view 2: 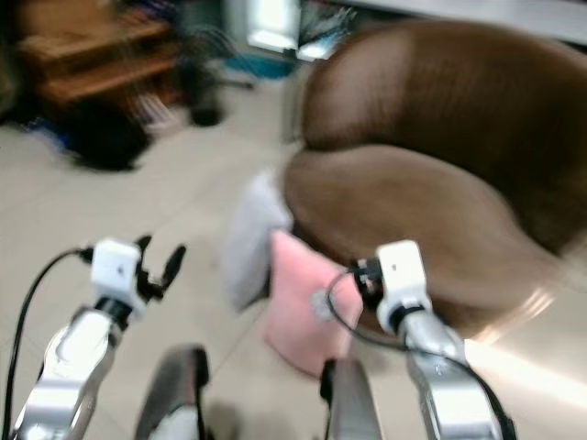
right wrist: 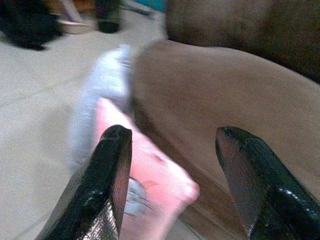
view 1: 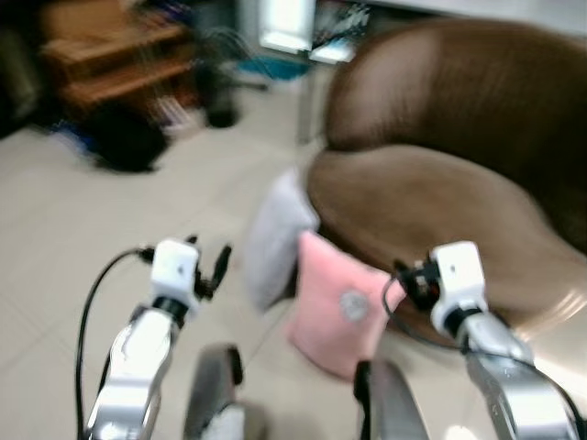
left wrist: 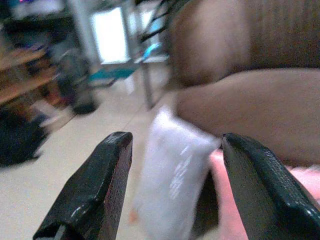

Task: Move the pillow to the sofa from floor

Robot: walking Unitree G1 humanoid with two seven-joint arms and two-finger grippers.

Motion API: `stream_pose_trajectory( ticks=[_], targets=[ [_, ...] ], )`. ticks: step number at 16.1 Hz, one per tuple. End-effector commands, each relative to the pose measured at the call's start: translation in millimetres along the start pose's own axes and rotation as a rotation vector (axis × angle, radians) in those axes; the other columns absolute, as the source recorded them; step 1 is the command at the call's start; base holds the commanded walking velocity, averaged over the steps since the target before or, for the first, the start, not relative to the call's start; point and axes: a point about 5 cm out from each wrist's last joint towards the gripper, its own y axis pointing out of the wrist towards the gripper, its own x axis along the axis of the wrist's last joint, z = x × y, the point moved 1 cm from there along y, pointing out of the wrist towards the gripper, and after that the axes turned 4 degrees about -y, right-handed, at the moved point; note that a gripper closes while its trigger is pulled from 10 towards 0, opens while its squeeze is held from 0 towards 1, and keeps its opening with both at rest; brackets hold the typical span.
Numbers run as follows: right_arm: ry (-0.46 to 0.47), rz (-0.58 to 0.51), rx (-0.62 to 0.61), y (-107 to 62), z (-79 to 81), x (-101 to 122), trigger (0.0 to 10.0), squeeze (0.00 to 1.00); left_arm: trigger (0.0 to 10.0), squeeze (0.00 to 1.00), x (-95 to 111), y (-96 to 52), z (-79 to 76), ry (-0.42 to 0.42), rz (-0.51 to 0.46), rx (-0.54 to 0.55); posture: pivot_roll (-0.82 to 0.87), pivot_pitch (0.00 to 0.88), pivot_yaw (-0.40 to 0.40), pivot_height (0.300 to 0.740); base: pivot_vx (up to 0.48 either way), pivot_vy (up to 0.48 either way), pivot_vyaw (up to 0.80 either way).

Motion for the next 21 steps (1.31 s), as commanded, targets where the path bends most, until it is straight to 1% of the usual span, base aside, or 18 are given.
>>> stream_pose_trajectory(
  ticks=[1,6,11,13,15,16,17,18,21],
  targets=[
    [0.001,-0.007,-0.002,0.8,-0.6,2,10.0,0.0,10.0,0.0,0,2.9,-0.5,0.01,0.001,-0.002,0.0,0.029,-0.019,0.565,0.277,0.0,0.0],
    [-0.003,0.004,0.011,1.2,1.8,-1,10.0,0.0,10.0,0.0,-3,4.7,-5.2,0.017,0.006,-0.009,0.0,0.024,-0.018,0.565,0.281,0.0,0.0],
    [0.002,0.008,0.018,2.6,4.8,-2,10.0,0.0,10.0,0.0,-4,4.1,-4.8,0.029,0.006,-0.015,0.01,0.018,-0.014,0.565,0.276,0.0,0.0],
    [-0.013,0.008,0.02,3.2,5.3,-2,10.0,0.0,10.0,0.0,-4,4.1,-4.7,0.033,0.006,-0.017,0.01,0.019,-0.013,0.565,0.255,0.0,0.0],
    [0.006,0.012,0.017,3.2,5.6,-4,10.0,0.0,10.0,0.0,-4,4.3,-4.8,0.034,0.014,-0.027,0.01,0.014,-0.008,0.565,0.0,0.0,0.0],
    [0.011,0.014,0.023,3.8,5.9,-6,10.0,0.0,10.0,0.0,-2,4.6,-5.1,0.048,0.016,-0.046,0.01,0.025,-0.006,0.565,0.0,0.0,0.0],
    [0.003,0.032,0.042,6.9,7.8,-9,10.0,0.0,10.0,0.0,-1,5.1,-6.0,0.055,0.018,-0.068,0.01,0.031,-0.005,0.565,0.0,0.0,0.0],
    [0.032,0.043,0.074,14.2,11.4,-13,10.0,0.0,10.0,0.0,0,4.9,-7.7,0.075,0.017,-0.112,0.01,0.041,-0.003,0.555,0.0,0.0,0.0],
    [0.059,0.064,0.081,29.2,16.9,-19,10.0,0.0,10.0,0.0,1,1.7,-8.3,0.112,0.013,-0.159,0.03,0.059,0.003,0.54,0.0,0.0,0.0]
  ],
)
